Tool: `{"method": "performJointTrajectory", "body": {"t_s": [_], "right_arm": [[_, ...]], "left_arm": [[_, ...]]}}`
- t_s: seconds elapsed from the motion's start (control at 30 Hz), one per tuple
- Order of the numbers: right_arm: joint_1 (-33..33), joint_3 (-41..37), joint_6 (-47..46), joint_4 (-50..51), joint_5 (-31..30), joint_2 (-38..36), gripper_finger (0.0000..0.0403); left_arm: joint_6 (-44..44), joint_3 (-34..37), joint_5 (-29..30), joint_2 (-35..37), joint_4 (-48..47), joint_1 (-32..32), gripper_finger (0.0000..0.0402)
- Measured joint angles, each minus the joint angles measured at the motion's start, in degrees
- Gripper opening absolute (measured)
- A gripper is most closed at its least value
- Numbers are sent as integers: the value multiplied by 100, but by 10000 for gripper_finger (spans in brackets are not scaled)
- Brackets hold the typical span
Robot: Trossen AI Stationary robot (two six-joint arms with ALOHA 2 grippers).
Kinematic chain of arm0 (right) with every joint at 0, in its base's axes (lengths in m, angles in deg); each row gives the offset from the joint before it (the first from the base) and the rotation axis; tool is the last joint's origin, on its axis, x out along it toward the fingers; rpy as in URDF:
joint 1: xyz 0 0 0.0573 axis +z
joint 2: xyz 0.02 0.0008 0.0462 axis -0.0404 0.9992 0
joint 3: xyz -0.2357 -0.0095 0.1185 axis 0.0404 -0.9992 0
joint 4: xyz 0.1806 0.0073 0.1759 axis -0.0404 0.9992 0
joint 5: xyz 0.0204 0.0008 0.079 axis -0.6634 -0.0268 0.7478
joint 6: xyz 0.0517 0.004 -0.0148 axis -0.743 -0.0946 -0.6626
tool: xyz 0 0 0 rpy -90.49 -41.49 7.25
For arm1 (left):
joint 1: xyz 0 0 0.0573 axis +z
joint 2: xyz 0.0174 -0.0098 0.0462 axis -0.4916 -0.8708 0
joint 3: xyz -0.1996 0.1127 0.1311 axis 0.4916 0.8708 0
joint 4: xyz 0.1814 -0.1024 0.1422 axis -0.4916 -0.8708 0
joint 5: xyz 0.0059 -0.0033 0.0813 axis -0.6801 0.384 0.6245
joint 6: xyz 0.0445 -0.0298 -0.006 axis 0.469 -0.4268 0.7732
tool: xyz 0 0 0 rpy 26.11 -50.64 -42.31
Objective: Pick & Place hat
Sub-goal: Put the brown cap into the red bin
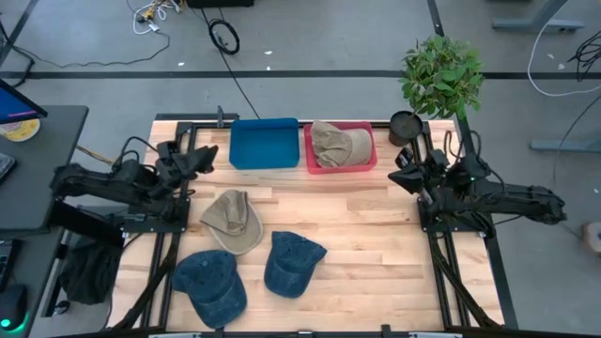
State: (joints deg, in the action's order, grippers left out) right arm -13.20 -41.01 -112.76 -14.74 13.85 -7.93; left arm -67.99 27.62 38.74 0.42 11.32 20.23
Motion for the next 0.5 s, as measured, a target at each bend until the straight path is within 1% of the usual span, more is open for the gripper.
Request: {"method": "performJointTrajectory", "body": {"t_s": [0.17,0.27,0.37,0.5], "right_arm": [[-6,-299,-224,6,-299,-547,1],[-8,-449,-295,1,-504,-762,1],[-8,-602,-423,11,-612,-875,1],[-8,-686,-703,28,-619,-889,1]], "left_arm": [[9,-710,-230,-737,-34,-2,220],[413,-1192,-698,-1123,-538,-2,220],[688,-1776,-1402,-1480,-1633,-59,215],[1056,-2895,-1910,-1893,-3716,-209,207]]}}
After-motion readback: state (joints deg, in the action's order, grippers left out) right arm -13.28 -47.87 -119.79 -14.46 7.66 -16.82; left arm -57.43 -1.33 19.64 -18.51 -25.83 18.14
